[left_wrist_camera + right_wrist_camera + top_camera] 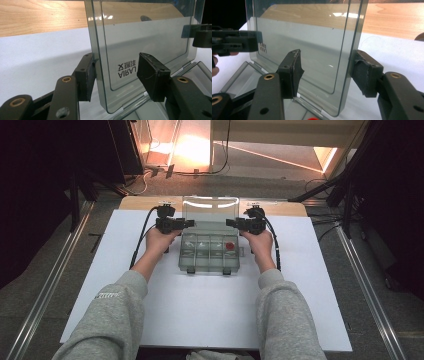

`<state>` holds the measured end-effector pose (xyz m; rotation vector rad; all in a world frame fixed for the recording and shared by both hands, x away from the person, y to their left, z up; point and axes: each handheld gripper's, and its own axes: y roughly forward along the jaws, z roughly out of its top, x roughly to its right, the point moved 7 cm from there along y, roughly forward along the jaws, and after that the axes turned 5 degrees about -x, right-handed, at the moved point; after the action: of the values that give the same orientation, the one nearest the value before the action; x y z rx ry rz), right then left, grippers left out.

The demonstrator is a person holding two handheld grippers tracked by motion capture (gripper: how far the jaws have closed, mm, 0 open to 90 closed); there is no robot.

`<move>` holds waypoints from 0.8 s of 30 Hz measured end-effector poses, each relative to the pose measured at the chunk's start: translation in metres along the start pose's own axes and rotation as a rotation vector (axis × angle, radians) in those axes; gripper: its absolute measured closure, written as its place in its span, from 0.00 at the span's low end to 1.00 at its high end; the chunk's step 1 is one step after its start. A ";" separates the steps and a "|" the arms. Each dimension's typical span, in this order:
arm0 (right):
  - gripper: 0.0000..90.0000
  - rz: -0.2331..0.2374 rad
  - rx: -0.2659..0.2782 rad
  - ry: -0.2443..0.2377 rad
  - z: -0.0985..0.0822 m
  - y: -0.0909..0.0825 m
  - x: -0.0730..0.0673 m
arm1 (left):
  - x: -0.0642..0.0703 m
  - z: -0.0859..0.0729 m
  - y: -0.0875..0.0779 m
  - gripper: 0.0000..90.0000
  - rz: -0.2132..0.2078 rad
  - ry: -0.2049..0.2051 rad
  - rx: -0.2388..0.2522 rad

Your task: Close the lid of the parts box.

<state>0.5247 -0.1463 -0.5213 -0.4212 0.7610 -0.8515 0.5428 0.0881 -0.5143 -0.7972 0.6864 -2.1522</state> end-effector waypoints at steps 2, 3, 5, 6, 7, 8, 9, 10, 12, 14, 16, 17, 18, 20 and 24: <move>0.48 -0.004 -0.004 -0.004 0.003 -0.001 0.000 | 0.000 0.000 0.000 0.53 -0.001 0.004 0.000; 0.48 -0.004 -0.001 -0.006 0.004 -0.001 0.000 | 0.000 0.000 0.000 0.53 -0.002 0.006 0.002; 0.48 -0.008 0.008 -0.010 0.006 -0.002 -0.001 | 0.000 0.000 -0.001 0.53 -0.003 0.007 0.002; 0.48 -0.008 0.008 -0.012 0.006 -0.003 -0.001 | 0.000 0.001 -0.001 0.53 -0.006 0.007 0.004; 0.48 -0.007 0.011 -0.011 0.006 -0.004 -0.001 | 0.001 0.001 -0.002 0.53 -0.009 0.004 0.005; 0.48 0.000 0.011 -0.010 0.006 -0.005 -0.002 | 0.001 0.001 -0.003 0.53 -0.013 0.004 0.003; 0.49 0.001 0.010 -0.011 0.006 -0.006 -0.002 | 0.002 0.001 -0.003 0.53 -0.013 0.006 0.006; 0.49 0.004 0.011 -0.018 0.006 -0.007 -0.002 | 0.002 0.002 -0.005 0.53 -0.013 0.011 0.007; 0.49 0.010 0.014 -0.030 0.006 -0.010 -0.003 | 0.003 0.004 -0.007 0.53 -0.013 0.012 0.010; 0.49 0.011 0.010 -0.036 0.007 -0.012 -0.004 | 0.004 0.006 -0.008 0.53 -0.016 0.013 0.014; 0.49 0.015 0.013 -0.040 0.006 -0.013 -0.006 | 0.005 0.006 -0.009 0.53 -0.013 0.019 0.012; 0.49 0.017 0.017 -0.040 0.006 -0.014 -0.006 | 0.006 0.006 -0.010 0.53 -0.014 0.024 0.013; 0.49 0.016 0.018 -0.042 0.006 -0.015 -0.007 | 0.006 0.006 -0.010 0.53 -0.016 0.027 0.014; 0.49 0.017 0.022 -0.045 0.005 -0.018 -0.008 | 0.007 0.007 -0.012 0.53 -0.016 0.030 0.013; 0.49 0.022 0.034 -0.053 0.007 -0.023 -0.010 | 0.009 0.007 -0.014 0.53 -0.010 0.059 0.011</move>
<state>0.5139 -0.1515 -0.4986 -0.4031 0.7004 -0.8289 0.5364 0.0877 -0.4975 -0.7360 0.7016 -2.1942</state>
